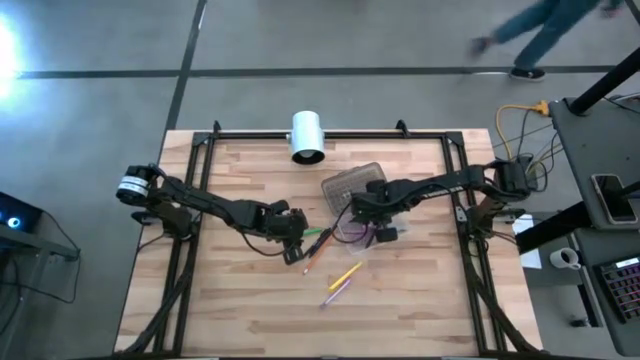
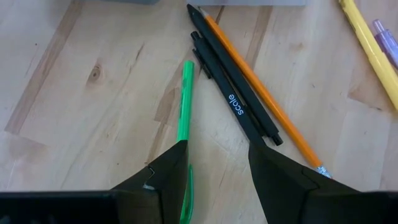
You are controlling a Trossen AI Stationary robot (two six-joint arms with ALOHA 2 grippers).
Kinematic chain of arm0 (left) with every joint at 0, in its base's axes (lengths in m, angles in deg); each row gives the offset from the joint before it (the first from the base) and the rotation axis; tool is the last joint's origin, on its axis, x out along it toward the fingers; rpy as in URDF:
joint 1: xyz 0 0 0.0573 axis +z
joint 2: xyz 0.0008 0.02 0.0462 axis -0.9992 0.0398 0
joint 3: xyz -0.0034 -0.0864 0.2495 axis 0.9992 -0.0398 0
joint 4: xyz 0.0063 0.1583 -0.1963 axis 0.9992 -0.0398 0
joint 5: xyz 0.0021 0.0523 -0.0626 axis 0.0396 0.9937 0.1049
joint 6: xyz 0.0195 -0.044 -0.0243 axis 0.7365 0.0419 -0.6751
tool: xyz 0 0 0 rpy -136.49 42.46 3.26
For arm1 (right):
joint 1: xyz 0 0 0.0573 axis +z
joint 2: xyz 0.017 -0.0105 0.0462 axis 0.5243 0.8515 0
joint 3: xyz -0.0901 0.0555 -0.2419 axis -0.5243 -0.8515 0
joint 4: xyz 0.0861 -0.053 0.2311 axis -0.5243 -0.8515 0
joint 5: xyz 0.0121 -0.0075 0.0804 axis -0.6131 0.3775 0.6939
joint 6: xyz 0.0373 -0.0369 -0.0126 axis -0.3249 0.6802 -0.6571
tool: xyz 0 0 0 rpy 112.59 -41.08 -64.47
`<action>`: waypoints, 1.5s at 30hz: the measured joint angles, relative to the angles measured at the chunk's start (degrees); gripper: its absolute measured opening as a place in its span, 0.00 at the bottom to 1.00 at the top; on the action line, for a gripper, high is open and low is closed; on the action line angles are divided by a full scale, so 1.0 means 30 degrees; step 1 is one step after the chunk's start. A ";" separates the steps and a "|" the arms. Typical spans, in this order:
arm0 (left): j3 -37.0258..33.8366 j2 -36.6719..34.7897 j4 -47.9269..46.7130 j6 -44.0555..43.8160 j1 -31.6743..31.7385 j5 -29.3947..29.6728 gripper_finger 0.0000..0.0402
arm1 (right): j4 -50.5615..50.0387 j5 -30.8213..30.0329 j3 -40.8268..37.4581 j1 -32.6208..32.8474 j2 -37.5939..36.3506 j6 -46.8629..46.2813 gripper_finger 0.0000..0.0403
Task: Pick & place school supplies into a supply box
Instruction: Put the black pen into the supply box, then put the green pen into the supply box
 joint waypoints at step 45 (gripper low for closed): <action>-0.0121 0.3315 0.0506 0.4346 0.2204 -0.2460 0.05 | -0.0348 -0.0505 0.0401 0.1158 -0.5721 -0.3461 0.56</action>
